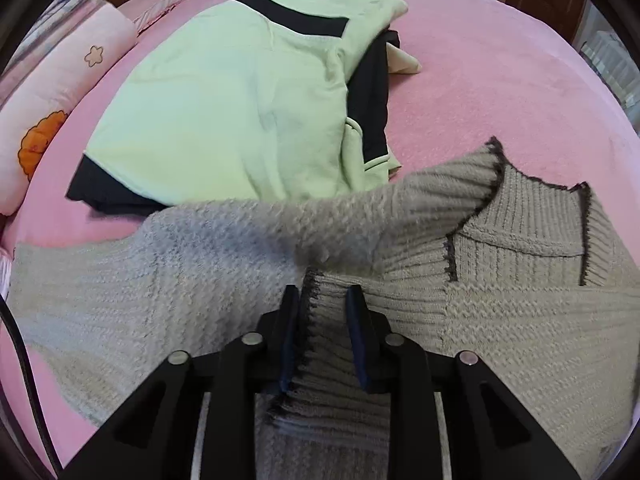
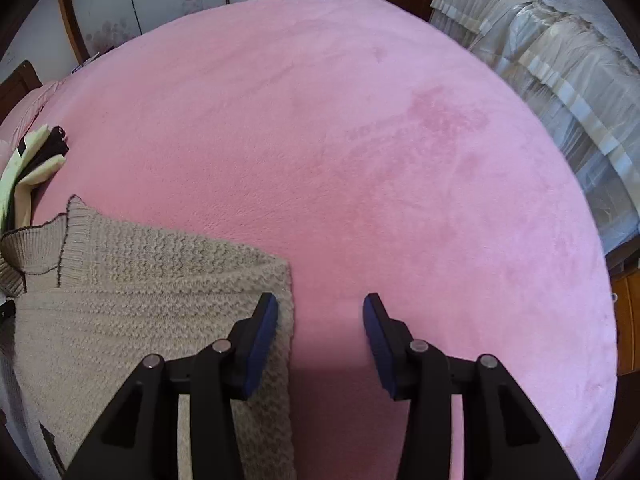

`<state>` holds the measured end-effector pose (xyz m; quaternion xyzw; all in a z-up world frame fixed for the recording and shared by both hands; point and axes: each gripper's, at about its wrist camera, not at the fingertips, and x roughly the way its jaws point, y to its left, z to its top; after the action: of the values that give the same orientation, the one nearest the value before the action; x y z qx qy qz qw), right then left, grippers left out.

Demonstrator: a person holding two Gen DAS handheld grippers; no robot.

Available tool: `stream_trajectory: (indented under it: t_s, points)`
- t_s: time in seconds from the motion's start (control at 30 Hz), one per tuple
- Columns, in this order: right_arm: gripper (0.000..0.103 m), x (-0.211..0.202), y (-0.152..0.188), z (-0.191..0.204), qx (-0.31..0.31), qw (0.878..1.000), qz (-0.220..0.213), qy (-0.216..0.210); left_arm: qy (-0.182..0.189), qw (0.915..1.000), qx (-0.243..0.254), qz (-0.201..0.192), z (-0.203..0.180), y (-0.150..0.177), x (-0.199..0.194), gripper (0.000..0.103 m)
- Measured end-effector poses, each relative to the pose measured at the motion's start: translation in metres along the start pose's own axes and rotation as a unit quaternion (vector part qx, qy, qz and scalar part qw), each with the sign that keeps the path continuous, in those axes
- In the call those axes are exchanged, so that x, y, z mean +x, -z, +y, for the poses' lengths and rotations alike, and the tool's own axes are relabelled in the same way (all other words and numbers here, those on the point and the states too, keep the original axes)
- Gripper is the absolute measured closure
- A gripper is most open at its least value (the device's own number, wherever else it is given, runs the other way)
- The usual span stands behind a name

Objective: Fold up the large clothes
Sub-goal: 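Open the left tool and withdraw both tools from the cardigan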

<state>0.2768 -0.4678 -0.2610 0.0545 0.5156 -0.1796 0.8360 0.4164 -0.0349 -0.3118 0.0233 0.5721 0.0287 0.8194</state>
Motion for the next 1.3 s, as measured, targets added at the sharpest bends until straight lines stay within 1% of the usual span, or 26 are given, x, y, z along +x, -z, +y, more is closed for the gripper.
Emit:
stream_trajectory:
  t_s: [0.07, 0.17, 0.2, 0.23, 0.3, 0.37, 0.43, 0.47, 0.5, 0.53, 0.57, 0.6, 0.63, 0.7, 0.73, 0.8, 0.83, 0.87, 0.93, 1.0, 1.07, 1.2, 1.27, 1.3]
  points:
    - [0.059, -0.024, 0.012, 0.001, 0.001, 1.000, -0.017, -0.022, -0.009, 0.9999, -0.007, -0.006, 0.001, 0.003, -0.015, 0.071]
    - [0.059, -0.055, 0.035, 0.018, -0.021, 0.998, -0.030, -0.060, 0.010, 0.9992, -0.016, -0.034, 0.001, 0.020, -0.048, 0.071]
    - [0.059, -0.065, 0.048, 0.030, -0.036, 0.996, -0.033, -0.076, 0.024, 0.9987, -0.021, -0.039, -0.002, 0.028, -0.056, 0.071]
    - [0.059, -0.069, 0.054, 0.042, -0.048, 0.995, -0.033, -0.084, 0.036, 0.9984, -0.020, -0.040, -0.007, 0.036, -0.061, 0.071]
    - [0.062, -0.078, 0.076, 0.068, -0.081, 0.991, -0.032, -0.103, 0.049, 0.9981, -0.010, -0.036, -0.016, 0.054, -0.069, 0.071]
    - [0.066, -0.074, 0.088, 0.085, -0.106, 0.987, -0.023, -0.115, 0.044, 0.9987, 0.010, -0.025, -0.030, 0.072, -0.062, 0.071]
    - [0.077, -0.065, 0.100, 0.094, -0.117, 0.986, -0.006, -0.115, 0.037, 0.9991, 0.016, -0.010, -0.039, 0.087, -0.055, 0.071]
    - [0.079, -0.059, 0.104, 0.094, -0.120, 0.987, 0.000, -0.107, 0.031, 0.9993, 0.017, -0.008, -0.045, 0.088, -0.048, 0.071]
    - [0.081, -0.051, 0.109, 0.091, -0.122, 0.989, 0.007, -0.085, 0.023, 0.9996, 0.017, -0.007, -0.047, 0.091, -0.043, 0.070]
    - [0.087, -0.045, 0.110, 0.084, -0.120, 0.990, 0.010, -0.073, 0.023, 0.9996, 0.013, -0.005, -0.046, 0.091, -0.039, 0.070]
    - [0.089, -0.039, 0.111, 0.075, -0.116, 0.991, 0.013, -0.064, 0.023, 0.9997, 0.011, -0.002, -0.046, 0.092, -0.036, 0.069]
    - [0.090, -0.037, 0.113, 0.068, -0.113, 0.992, 0.014, -0.060, 0.025, 0.9997, 0.008, 0.002, -0.045, 0.092, -0.034, 0.069]
    - [0.095, -0.037, 0.113, 0.060, -0.109, 0.992, 0.016, -0.060, 0.024, 0.9997, 0.007, 0.004, -0.045, 0.092, -0.035, 0.069]
    - [0.101, -0.042, 0.111, 0.050, -0.105, 0.992, 0.017, -0.060, 0.019, 0.9997, 0.014, 0.006, -0.047, 0.092, -0.039, 0.069]
    - [0.101, -0.046, 0.111, 0.048, -0.104, 0.993, 0.018, -0.059, 0.016, 0.9997, 0.018, 0.005, -0.047, 0.086, -0.038, 0.069]
    - [0.100, -0.055, 0.109, 0.044, -0.099, 0.993, 0.020, -0.063, 0.010, 0.9997, 0.023, 0.006, -0.048, 0.083, -0.047, 0.069]
    - [0.096, -0.059, 0.108, 0.042, -0.097, 0.993, 0.021, -0.065, 0.010, 0.9997, 0.020, 0.007, -0.047, 0.076, -0.050, 0.069]
    - [0.096, -0.065, 0.107, 0.041, -0.092, 0.993, 0.023, -0.068, 0.014, 0.9997, 0.019, 0.009, -0.048, 0.078, -0.056, 0.067]
    - [0.096, -0.078, 0.106, 0.039, -0.083, 0.993, 0.025, -0.079, 0.017, 0.9997, 0.017, 0.009, -0.051, 0.078, -0.072, 0.055]
    - [0.096, -0.092, 0.102, 0.038, -0.075, 0.993, 0.027, -0.088, 0.017, 0.9997, 0.020, 0.000, -0.050, 0.086, -0.094, 0.036]
    - [0.096, -0.110, 0.099, 0.036, -0.071, 0.992, 0.027, -0.097, 0.018, 0.9994, 0.028, -0.009, -0.049, 0.090, -0.116, 0.029]
    - [0.096, -0.149, 0.092, 0.030, -0.071, 0.991, 0.027, -0.110, 0.043, 0.9979, 0.046, -0.017, -0.060, 0.102, -0.175, 0.028]
    - [0.091, -0.169, 0.090, 0.026, -0.069, 0.990, 0.027, -0.121, 0.054, 0.9972, 0.048, -0.021, -0.063, 0.109, -0.200, 0.028]
    - [0.085, -0.177, 0.089, 0.025, -0.068, 0.989, 0.026, -0.125, 0.061, 0.9967, 0.047, -0.024, -0.065, 0.112, -0.218, 0.027]
